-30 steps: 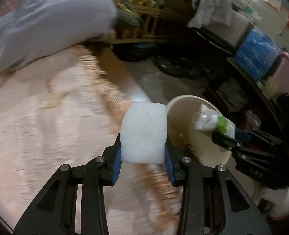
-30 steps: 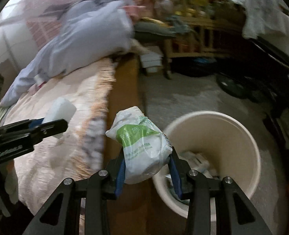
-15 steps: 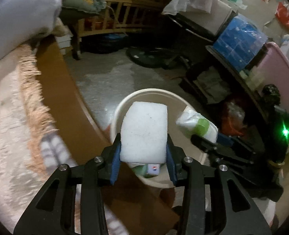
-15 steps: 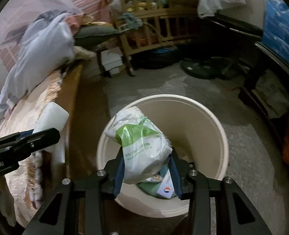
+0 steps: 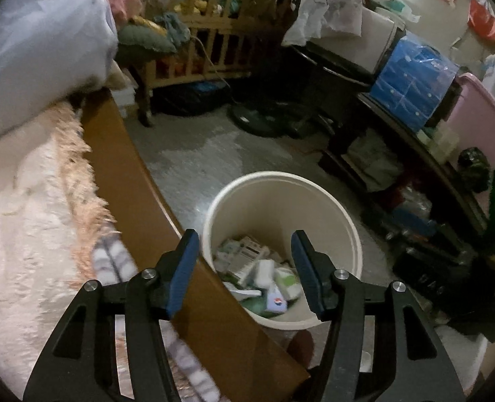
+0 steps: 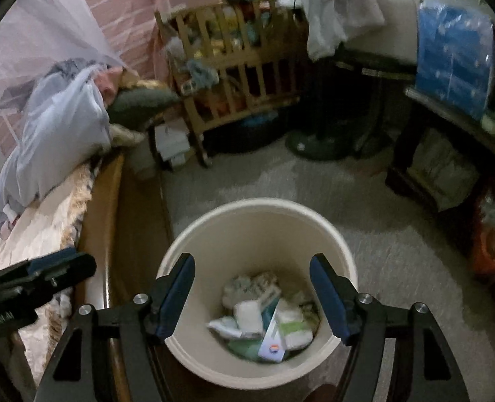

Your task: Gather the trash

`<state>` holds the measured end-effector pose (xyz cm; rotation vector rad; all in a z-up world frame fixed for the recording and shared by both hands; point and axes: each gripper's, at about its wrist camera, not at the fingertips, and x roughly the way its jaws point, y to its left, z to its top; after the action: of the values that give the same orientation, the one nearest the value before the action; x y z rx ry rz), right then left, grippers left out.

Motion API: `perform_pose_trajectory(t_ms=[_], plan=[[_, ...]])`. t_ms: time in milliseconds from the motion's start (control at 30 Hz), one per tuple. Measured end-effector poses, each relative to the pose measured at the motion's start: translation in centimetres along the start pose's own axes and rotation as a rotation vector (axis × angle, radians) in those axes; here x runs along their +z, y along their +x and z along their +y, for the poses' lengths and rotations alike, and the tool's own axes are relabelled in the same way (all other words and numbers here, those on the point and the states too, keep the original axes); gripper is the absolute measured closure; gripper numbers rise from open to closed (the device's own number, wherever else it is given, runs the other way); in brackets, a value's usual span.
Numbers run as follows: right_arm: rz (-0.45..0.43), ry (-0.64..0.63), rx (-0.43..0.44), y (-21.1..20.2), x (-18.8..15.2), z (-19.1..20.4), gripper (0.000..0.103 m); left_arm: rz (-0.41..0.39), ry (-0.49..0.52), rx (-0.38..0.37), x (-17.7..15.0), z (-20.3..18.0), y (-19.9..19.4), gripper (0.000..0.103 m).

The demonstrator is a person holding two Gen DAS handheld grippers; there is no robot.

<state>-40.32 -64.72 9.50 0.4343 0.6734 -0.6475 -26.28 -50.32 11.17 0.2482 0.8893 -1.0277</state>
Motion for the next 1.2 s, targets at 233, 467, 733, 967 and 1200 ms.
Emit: perform_pose_trajectory(t_ms=[233, 467, 733, 967, 1200], plan=[[-0.147, -0.062, -0.058, -2.5, 1.1, 1.9, 0.034, -0.099, -0.01, 0.067, -0.2, 0.7, -2.5, 0.047], [-0.23, -0.058, -0.067, -4.4, 1.5, 2.1, 0.03, -0.189, -0.017, 0.11, 0.0, 0.9, -4.5, 0.047], [-0.247, -0.073, -0.069, -5.1, 1.6, 2.6, 0.029, -0.223, -0.009, 0.139, -0.3, 0.8, -5.0, 0.047], [-0.244, -0.084, -0.077, -5.1, 1.4, 2.9, 0.028, -0.237, -0.004, 0.154, -0.5, 0.9, -5.3, 0.047], [-0.237, -0.09, -0.078, -5.0, 1.3, 3.1, 0.028, -0.243, -0.002, 0.164, -0.6, 1.1, -5.5, 0.047]])
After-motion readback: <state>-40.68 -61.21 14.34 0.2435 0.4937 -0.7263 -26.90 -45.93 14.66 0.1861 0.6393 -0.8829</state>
